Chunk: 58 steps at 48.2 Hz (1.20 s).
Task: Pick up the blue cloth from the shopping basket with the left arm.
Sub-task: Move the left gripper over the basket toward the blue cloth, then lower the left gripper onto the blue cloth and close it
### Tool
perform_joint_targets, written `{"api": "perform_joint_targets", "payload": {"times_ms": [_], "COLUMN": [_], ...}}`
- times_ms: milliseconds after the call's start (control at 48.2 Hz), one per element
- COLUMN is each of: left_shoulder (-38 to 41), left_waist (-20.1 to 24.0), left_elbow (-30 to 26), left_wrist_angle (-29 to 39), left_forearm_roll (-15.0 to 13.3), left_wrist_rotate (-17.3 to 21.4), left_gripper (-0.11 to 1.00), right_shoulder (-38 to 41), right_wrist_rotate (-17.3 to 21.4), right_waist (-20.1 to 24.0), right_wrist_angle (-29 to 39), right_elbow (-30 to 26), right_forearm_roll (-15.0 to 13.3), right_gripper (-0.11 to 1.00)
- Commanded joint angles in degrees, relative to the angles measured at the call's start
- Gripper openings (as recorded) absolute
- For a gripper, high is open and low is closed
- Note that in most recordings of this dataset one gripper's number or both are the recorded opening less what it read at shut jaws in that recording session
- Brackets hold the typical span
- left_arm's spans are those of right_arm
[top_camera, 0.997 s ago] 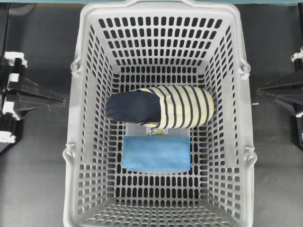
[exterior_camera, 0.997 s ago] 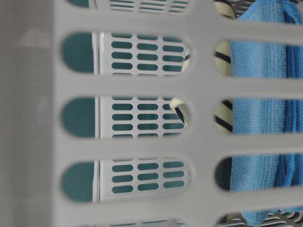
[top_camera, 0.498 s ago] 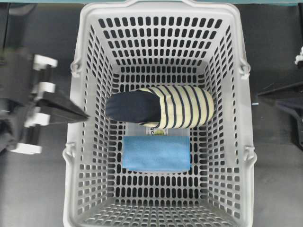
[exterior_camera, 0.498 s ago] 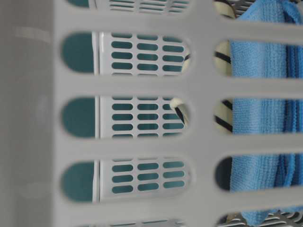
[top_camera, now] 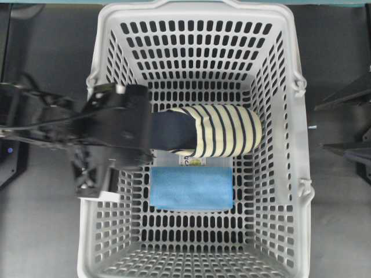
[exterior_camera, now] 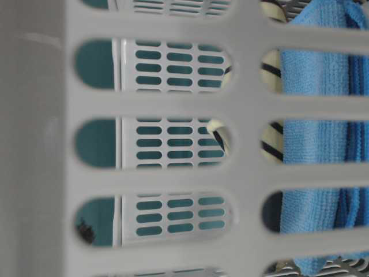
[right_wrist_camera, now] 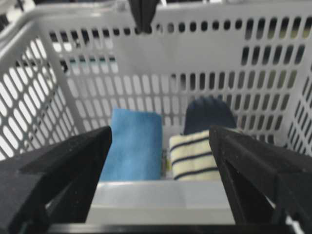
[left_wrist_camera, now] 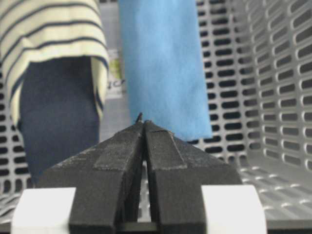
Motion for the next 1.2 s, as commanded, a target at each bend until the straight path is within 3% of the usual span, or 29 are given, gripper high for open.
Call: {"api": "perform_joint_targets", "payload": {"times_ms": [0,208,311,457,914,1184], "left_shoulder": [4.0,13.6,17.1,20.1,27.4,27.9], "left_waist": [-0.3,-1.1,-1.4,-1.9,-2.0,-1.8], "left_elbow": [-5.1,-12.1,-13.8,-13.9,-12.0,-9.5], "left_wrist_angle": [2.3,5.0,5.2,4.6,1.8,0.9], "left_forearm_roll": [0.2,0.2,0.2,0.2,0.2,0.2], "left_wrist_rotate": [-0.4,-4.0,-7.0,-9.1,-8.9,-8.9], "left_gripper": [0.1,0.73,0.89,0.86,0.87,0.85], "right_shoulder": [-0.3,-0.6,-0.6,-1.0,-1.7,-3.1], "right_wrist_rotate": [-0.2,-0.7,-1.0,-1.0,-0.7,-0.6], "right_waist": [0.1,0.0,0.0,0.0,-0.4,-0.3], "right_wrist_angle": [-0.3,-0.5,-0.5,-0.6,-1.1,-1.3], "right_elbow": [-1.7,-1.5,-1.2,-1.2,-0.5,-0.2], "right_forearm_roll": [0.0,-0.3,-0.3,-0.2,-0.2,-0.2], "right_gripper": [0.78,0.78,0.78,0.78,0.76,0.75]}}
